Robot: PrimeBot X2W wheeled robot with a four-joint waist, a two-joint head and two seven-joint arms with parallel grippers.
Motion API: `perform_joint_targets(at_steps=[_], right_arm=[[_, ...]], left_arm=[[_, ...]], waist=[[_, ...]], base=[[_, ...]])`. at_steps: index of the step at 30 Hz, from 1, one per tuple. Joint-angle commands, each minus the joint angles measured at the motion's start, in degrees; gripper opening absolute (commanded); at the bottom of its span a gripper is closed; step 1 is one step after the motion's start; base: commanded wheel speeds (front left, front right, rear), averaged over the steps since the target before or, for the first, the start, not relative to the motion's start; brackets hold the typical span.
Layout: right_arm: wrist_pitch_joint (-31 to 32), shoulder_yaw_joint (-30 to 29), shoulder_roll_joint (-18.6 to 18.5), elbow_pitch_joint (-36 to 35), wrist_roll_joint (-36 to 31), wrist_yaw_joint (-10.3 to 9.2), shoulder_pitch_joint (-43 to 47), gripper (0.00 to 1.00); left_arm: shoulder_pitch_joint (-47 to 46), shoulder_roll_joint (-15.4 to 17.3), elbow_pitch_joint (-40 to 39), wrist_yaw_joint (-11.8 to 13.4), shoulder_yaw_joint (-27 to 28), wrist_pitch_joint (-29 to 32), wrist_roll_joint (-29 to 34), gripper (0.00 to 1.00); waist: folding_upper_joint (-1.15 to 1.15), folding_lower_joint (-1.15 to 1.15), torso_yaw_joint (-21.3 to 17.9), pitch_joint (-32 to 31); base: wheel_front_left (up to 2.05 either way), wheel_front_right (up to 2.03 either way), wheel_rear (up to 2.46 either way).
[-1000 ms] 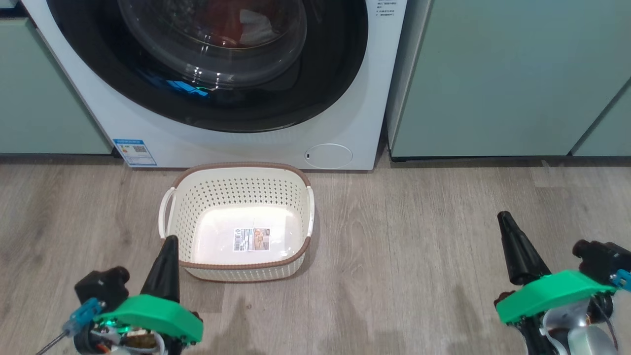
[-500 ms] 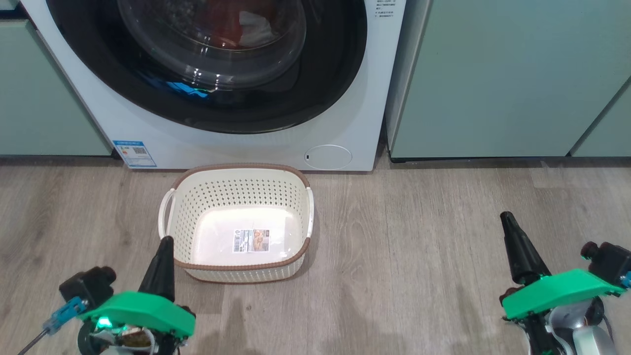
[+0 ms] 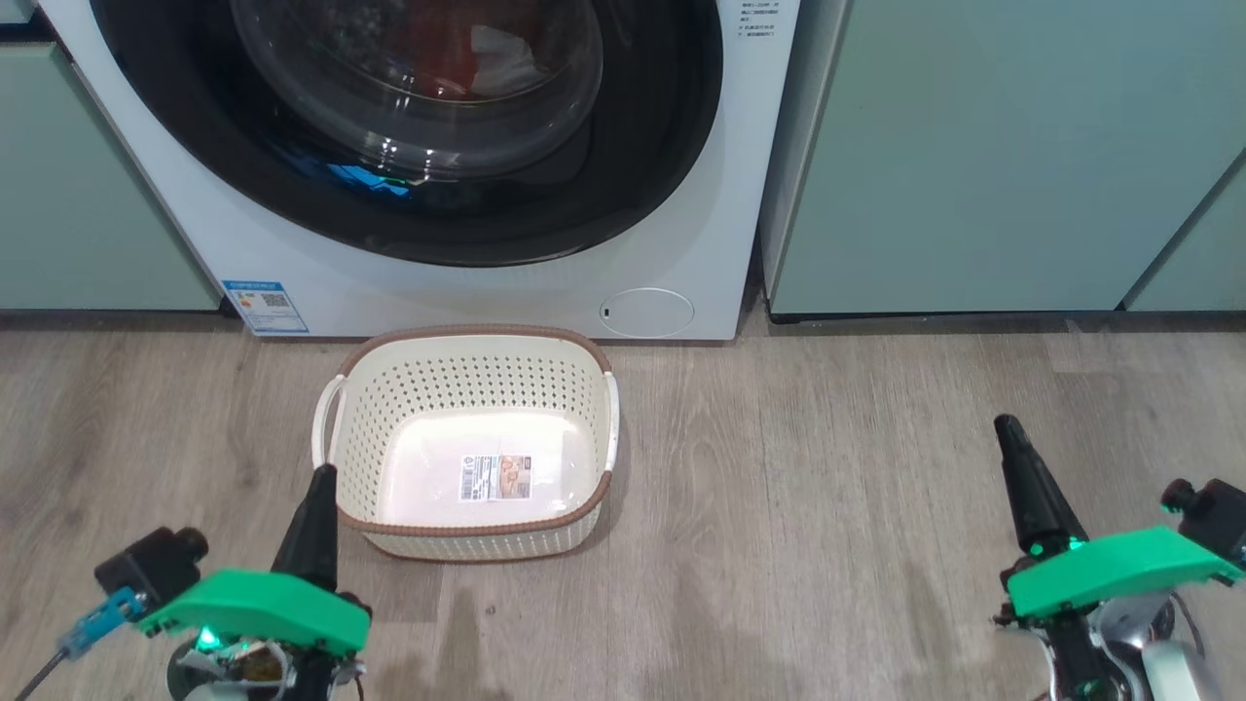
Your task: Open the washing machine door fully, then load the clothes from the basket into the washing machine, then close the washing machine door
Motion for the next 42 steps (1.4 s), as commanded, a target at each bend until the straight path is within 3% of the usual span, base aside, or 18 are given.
perform_joint_targets(at_steps=[1, 42], right_arm=[[0.15, 0.16, -0.64, -1.58, 1.88, 0.0, -3.02, 0.0], [2.93, -0.74, -0.7, 2.87, 27.6, -0.01, -5.37, 0.0]], left_arm=[[-3.06, 0.22, -1.41, -0.58, 1.49, 0.45, -1.76, 0.0], [-5.21, -0.79, 1.58, -3.5, 5.94, 6.72, -28.29, 0.0]], waist=[[0.0, 0.0, -0.01, -0.03], [0.0, 0.0, -0.3, -0.67]], base=[[0.0, 0.0, 0.0], [0.0, 0.0, 0.0]])
